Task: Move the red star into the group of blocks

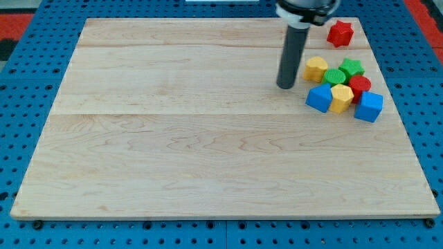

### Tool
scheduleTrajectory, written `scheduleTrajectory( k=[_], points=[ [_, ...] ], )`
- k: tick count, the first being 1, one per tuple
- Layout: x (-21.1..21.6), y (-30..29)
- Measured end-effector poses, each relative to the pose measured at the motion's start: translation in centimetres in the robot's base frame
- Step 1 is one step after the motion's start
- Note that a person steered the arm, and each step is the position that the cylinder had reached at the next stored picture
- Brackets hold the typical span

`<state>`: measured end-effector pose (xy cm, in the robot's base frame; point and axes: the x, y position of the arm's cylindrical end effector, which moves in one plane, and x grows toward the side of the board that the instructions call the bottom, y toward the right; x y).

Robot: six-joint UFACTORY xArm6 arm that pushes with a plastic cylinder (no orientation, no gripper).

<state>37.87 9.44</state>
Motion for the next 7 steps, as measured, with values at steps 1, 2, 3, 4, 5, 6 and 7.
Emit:
scheduleTrajectory(
  k=[1, 2, 3, 4, 5, 6, 7],
  points=[
    [-2.4, -2.1],
    [-8.7, -2.2],
    [-15.5, -1.7],
    [-18.6, 0.6],
    [-18.7, 4.8],
    [-18.8, 10.3],
    [-18.7, 13.8]
  ],
)
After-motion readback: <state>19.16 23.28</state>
